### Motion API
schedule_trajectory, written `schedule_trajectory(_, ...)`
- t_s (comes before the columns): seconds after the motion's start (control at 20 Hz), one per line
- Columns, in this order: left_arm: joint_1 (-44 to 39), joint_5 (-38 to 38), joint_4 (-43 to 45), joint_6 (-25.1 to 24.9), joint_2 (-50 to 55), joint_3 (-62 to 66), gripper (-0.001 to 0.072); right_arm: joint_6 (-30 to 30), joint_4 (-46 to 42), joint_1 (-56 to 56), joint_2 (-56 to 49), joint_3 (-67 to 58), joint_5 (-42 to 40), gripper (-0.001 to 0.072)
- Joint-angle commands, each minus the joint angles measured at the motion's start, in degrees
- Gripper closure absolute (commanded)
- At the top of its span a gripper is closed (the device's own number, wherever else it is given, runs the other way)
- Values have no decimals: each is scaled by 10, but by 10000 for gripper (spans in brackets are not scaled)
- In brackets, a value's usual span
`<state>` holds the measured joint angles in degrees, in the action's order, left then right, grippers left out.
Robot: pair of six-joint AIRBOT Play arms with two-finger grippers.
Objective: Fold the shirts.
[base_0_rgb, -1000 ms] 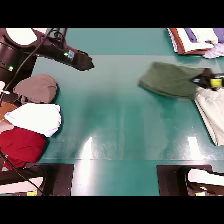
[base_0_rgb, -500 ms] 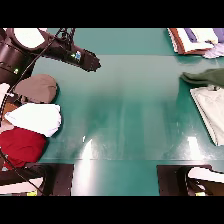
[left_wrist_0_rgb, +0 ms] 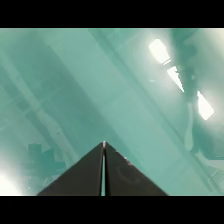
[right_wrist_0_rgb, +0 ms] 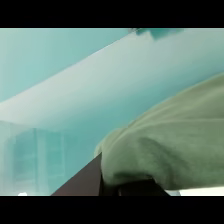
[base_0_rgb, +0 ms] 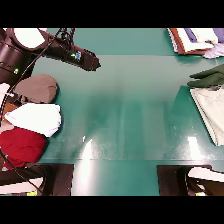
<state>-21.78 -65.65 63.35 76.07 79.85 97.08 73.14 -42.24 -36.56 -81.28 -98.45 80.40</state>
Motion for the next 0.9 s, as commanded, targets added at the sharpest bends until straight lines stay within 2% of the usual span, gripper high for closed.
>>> schedule_trajectory(0.0, 0, -6, 4, 0, 0, 0, 678, 16, -24, -17, 2, -11, 58, 695)
schedule_trajectory(0.35, 0, -12, 6, -1, 0, 0, 677, 60, -165, -67, 56, 7, 96, 694)
schedule_trajectory(0.7, 0, -13, 6, -16, 0, 0, 677, 63, -296, -123, 126, 183, 114, 688)
schedule_trajectory(0.75, 0, -13, 6, -16, 0, 0, 677, 65, -318, -134, 136, 206, 115, 590)
schedule_trajectory(0.85, 0, -13, 6, -16, 0, 0, 677, 87, -346, -156, 150, 241, 116, 217)
